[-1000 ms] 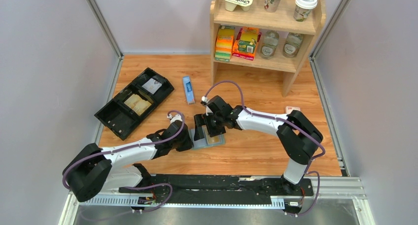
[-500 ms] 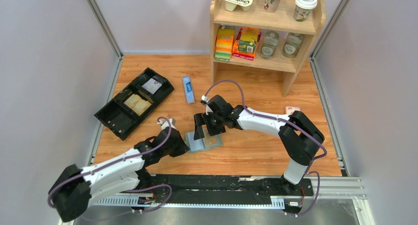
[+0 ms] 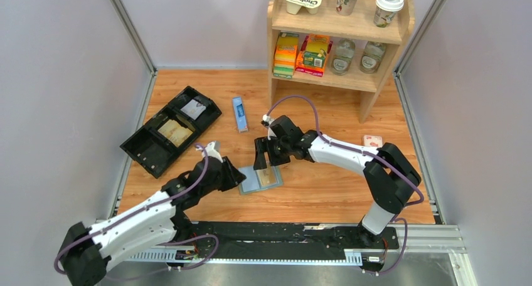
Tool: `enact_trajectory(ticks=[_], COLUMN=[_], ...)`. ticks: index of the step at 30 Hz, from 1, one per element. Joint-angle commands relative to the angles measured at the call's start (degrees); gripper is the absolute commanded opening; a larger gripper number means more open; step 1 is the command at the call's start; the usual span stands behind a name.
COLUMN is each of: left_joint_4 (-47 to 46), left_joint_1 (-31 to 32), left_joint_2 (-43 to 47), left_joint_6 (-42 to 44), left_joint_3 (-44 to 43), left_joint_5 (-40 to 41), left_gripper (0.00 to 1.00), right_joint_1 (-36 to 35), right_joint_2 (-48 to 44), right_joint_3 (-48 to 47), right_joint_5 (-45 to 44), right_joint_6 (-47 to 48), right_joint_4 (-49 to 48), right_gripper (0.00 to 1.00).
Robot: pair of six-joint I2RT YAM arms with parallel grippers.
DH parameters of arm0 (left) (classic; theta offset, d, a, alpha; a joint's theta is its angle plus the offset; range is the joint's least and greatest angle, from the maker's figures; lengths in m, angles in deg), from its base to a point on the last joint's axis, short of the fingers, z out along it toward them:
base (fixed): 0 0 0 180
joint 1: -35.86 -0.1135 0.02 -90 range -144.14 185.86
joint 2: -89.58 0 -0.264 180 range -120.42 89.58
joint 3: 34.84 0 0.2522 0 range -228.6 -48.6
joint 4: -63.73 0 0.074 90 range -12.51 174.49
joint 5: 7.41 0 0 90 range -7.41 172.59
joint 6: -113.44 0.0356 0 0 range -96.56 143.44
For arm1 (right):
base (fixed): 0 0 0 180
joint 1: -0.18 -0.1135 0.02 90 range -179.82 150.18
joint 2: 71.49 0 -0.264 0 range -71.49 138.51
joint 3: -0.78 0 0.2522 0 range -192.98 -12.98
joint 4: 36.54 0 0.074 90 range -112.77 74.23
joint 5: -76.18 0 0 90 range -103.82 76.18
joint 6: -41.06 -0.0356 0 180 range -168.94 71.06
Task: Take the credit cards out of the card holder
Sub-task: Remove the credit card from the card holder.
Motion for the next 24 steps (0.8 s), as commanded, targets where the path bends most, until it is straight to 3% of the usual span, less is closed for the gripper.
enact_trajectory(ticks=[1, 5, 9, 24], left_joint_4=[-11.6, -16.0, -22.1, -39.2], left_joint_1=[0.3, 0.3, -2.6, -4.1], left_joint_2=[-13.1, -22.6, -28.8, -36.3], left_joint_6=[4.6, 5.3, 3.1, -2.6], left_joint_3=[-7.7, -10.5, -8.5, 1.7], left_joint_5=[-5.1, -5.6, -8.3, -13.5], left_gripper=[0.35, 0.35, 0.34, 0.46], right_joint_1=[0.7, 1.3, 1.5, 1.5], right_joint_2=[-0.8, 0.4, 1.3, 4.7], right_joint_3=[0.9, 1.7, 2.3, 4.2], right_joint_5=[-2.6, -3.1, -3.3, -0.9], right_joint_6=[0.2, -0.4, -0.7, -0.8], right_joint_4=[-0.8, -1.0, -1.5, -4.7], right_gripper=[0.69, 0.53, 0.45, 0.43])
